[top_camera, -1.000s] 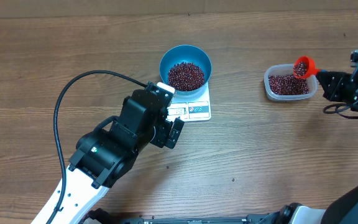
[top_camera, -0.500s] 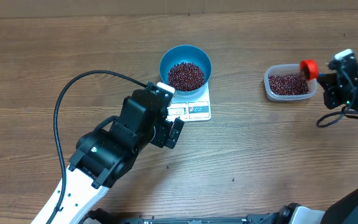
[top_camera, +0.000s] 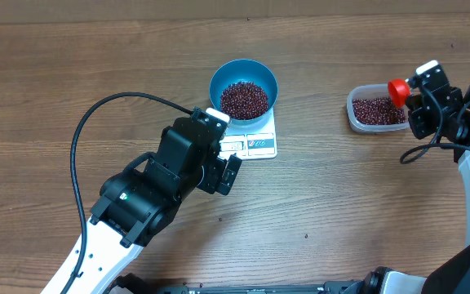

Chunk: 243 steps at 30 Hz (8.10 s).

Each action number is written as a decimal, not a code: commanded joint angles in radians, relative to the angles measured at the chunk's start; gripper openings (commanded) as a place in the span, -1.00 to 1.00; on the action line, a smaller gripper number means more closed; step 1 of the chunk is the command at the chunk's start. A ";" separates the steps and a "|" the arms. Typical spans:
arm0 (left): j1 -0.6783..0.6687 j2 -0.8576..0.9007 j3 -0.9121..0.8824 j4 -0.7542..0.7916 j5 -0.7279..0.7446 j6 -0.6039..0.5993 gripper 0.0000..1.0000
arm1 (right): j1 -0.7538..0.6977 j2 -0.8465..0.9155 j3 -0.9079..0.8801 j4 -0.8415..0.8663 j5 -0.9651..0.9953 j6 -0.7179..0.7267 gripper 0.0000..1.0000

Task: Scoop item into bowl and weigh 150g on scale
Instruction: 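Carry the empty red scoop with the right gripper back to the tub, then lower the red scoop into the tub and release it with the right gripper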

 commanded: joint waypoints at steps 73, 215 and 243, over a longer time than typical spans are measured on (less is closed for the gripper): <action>0.005 0.003 0.007 0.002 -0.009 0.015 0.99 | 0.007 0.050 0.051 -0.236 0.051 0.454 1.00; 0.005 0.003 0.007 0.002 -0.009 0.015 0.99 | 0.009 -0.163 0.050 -0.299 -0.022 0.271 1.00; 0.005 0.003 0.007 0.001 -0.005 0.014 0.99 | 0.009 -0.163 0.050 -0.299 -0.022 0.271 1.00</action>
